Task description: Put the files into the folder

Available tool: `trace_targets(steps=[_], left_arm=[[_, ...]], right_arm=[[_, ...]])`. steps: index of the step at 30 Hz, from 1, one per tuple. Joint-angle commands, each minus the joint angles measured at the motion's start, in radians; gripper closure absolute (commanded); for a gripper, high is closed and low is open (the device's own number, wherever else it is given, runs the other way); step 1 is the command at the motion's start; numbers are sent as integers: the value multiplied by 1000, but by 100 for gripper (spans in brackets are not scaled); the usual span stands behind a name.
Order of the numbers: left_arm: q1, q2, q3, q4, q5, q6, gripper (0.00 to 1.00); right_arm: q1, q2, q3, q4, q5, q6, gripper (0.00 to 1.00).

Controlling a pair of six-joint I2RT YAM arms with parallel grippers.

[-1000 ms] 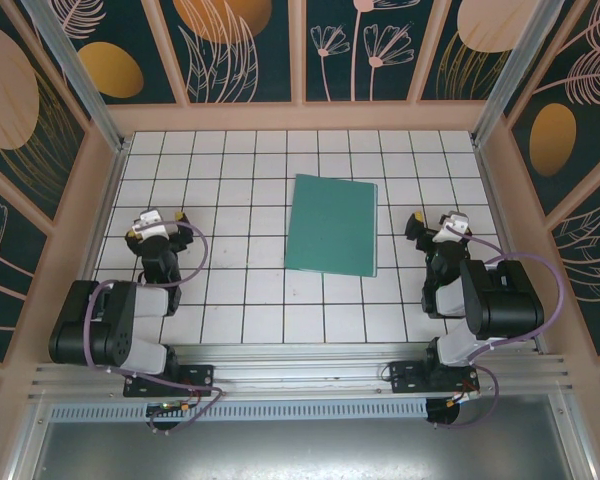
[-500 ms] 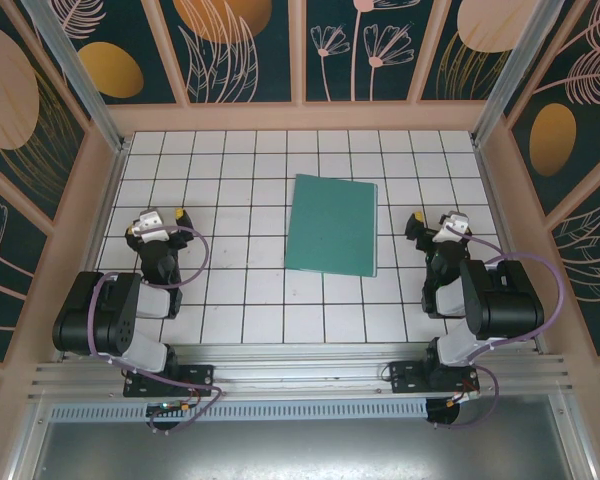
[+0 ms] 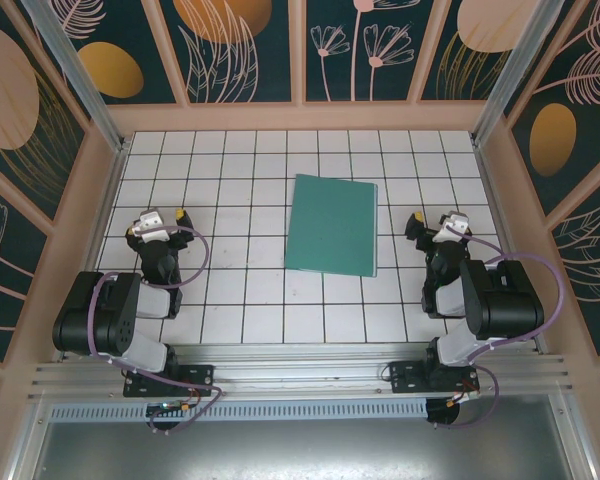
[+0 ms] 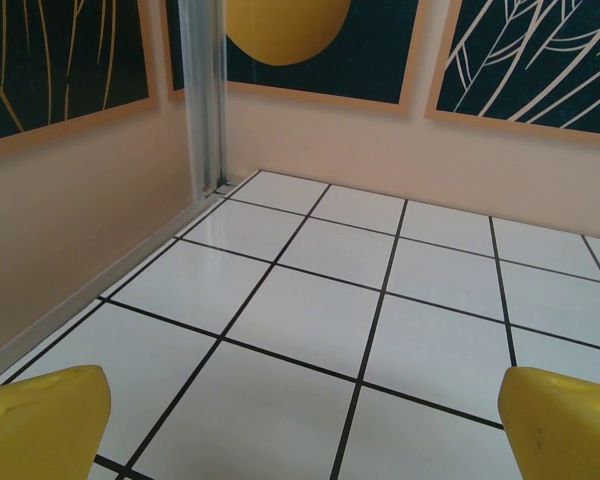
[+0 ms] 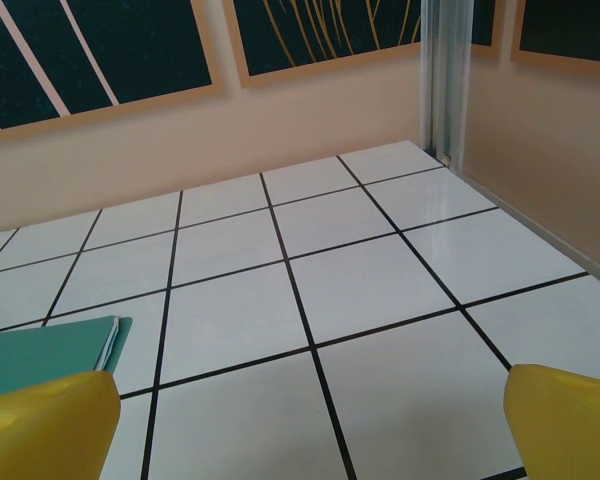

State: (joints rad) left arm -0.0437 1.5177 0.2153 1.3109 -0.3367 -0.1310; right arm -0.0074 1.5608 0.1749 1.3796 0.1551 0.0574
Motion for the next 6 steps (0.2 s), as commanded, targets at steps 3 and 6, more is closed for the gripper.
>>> trace_targets(steps=[3, 6], left_arm=[[8, 2, 0, 2, 15, 16, 1], [9, 1, 0, 1, 15, 16, 1]], right_arm=[[2, 5, 21, -7, -3, -14, 1], [3, 5, 19, -1, -1, -18, 1]])
